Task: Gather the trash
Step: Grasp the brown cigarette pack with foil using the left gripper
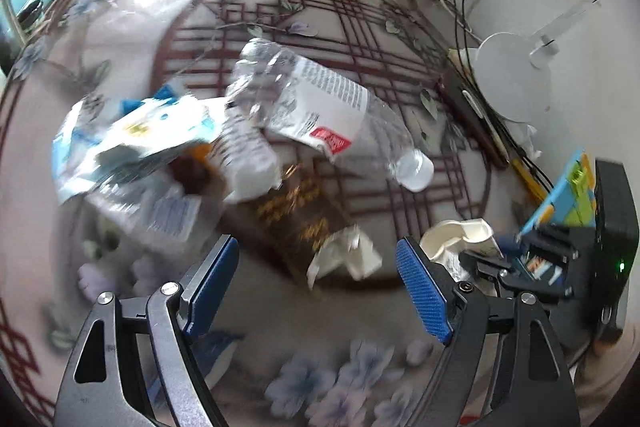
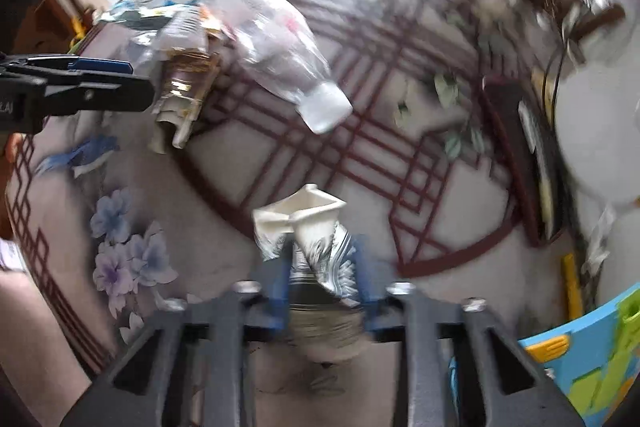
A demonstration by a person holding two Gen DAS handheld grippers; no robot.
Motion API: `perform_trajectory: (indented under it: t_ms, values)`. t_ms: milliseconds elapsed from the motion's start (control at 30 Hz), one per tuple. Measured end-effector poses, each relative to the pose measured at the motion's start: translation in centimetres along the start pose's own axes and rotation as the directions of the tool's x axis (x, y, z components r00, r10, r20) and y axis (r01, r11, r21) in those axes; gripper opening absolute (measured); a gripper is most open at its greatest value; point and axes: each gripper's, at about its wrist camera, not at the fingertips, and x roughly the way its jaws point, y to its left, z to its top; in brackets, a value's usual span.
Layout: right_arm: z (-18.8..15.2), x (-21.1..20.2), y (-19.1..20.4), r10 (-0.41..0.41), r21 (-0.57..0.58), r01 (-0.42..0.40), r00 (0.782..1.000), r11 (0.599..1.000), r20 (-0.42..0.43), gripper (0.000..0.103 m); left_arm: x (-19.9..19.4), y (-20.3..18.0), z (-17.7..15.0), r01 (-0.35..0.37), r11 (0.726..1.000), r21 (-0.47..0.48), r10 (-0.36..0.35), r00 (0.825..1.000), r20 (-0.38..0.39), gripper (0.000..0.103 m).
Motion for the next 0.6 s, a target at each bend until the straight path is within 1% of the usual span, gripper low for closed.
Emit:
perform_trajectory:
  t_ms: [67, 167, 233, 267, 300, 400, 467, 600]
  values:
    - [-0.3, -0.4, -0.5, 0.031, 0.048, -0.033, 0.999, 0.998, 0.029, 0.010, 1.1, -0.5, 0.5, -0.012, 1.000, 0.014, 0.012, 1.000, -0.015, 0.081]
    - [-0.9, -1.1, -1.1, 0.015, 0.104, -0.021, 0.998, 0.994, 0.059, 0.010, 2.7, -0.7, 0.8, -0.013, 1.000, 0.001, 0.013, 0.998, -0.054, 0.080]
    - [-1.2, -1.9, -1.3, 0.004, 0.147, -0.017, 0.996, 0.989, 0.087, 0.010, 3.2, -0.3, 0.8, -0.003, 1.000, -0.026, 0.002, 0.997, -0.074, 0.072]
    - [-1.5, -2.4, -1.3, -0.008, 0.172, -0.009, 0.995, 0.985, 0.101, 0.010, 3.4, -0.1, 0.7, -0.002, 0.999, -0.034, -0.001, 0.997, -0.081, 0.063]
    - [-1.9, -2.8, -1.2, -0.019, 0.189, -0.002, 0.994, 0.982, 0.109, 0.010, 3.3, -0.1, 0.6, -0.004, 1.000, -0.028, 0.002, 0.998, -0.068, 0.058]
    - [-2.1, -4.3, -1.5, -0.029, 0.263, -0.015, 0.987, 0.965, 0.161, 0.010, 3.2, -0.2, 0.4, -0.002, 1.000, -0.011, 0.001, 0.997, -0.082, 0.051]
    - [-1.9, -5.3, -1.6, -0.023, 0.304, -0.039, 0.980, 0.952, 0.198, 0.010, 2.9, 0.1, 0.1, 0.009, 1.000, -0.014, -0.010, 0.996, -0.084, 0.048]
    - [-1.0, -6.7, -1.1, 0.008, 0.349, -0.106, 0.963, 0.931, 0.271, 0.010, 1.1, 0.6, -0.9, 0.013, 1.000, 0.002, -0.013, 0.998, -0.067, 0.048]
